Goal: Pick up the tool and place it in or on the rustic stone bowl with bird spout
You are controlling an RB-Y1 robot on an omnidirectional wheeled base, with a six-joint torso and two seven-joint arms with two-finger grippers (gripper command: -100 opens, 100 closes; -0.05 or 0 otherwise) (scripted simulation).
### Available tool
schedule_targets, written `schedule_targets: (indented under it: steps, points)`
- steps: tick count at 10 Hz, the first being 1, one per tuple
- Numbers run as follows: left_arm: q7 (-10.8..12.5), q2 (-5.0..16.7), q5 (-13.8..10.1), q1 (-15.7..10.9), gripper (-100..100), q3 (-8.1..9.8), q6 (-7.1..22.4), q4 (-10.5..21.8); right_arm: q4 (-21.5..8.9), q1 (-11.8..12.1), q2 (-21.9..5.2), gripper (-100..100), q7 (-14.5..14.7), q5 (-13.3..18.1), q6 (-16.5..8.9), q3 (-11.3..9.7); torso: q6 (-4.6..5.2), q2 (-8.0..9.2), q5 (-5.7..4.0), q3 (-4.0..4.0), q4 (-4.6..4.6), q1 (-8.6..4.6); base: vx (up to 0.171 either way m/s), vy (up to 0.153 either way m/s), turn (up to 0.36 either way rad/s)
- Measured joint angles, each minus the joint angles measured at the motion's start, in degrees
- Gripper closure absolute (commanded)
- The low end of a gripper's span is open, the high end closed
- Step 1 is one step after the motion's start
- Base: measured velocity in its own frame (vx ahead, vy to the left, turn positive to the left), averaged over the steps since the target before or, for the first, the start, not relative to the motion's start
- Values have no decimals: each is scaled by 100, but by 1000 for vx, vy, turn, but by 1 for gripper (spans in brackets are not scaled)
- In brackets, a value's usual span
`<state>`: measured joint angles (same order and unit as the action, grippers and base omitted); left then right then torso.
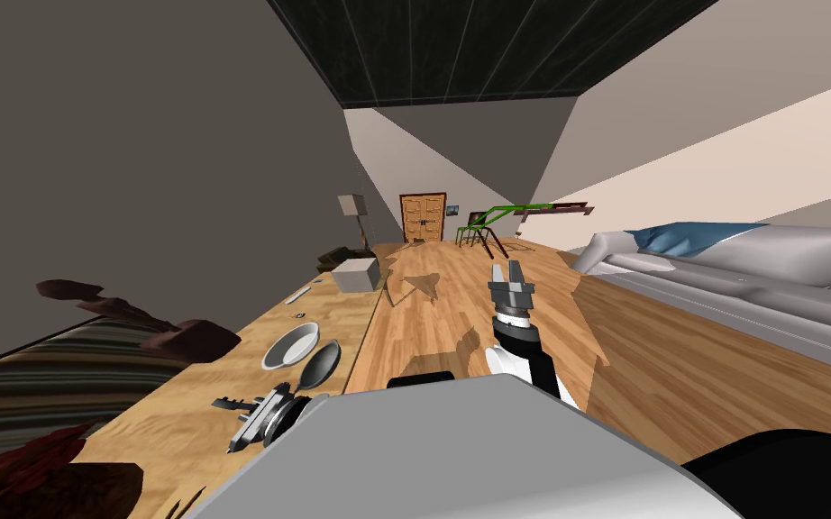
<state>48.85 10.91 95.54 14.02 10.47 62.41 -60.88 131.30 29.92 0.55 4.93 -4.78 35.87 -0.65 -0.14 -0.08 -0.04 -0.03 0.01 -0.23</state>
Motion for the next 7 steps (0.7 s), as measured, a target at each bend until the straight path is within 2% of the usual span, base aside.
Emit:
schedule_targets:
  steps: [4, 7]
  points:
    - [-484, -44, -72, -347, 100, 90, 145, 34, 0, 0, 0, 0, 0, 0, 0, 0, -4, 0, -1, -1, -1, 2, -11, -62, 44]
    - [-910, -148, -122, -518, 100, 143, 239, -119, 0, 0, 0, 0, 0, 0, 0, 0, -5, 0, -2, -1, -2, -1, -15, -56, 51]
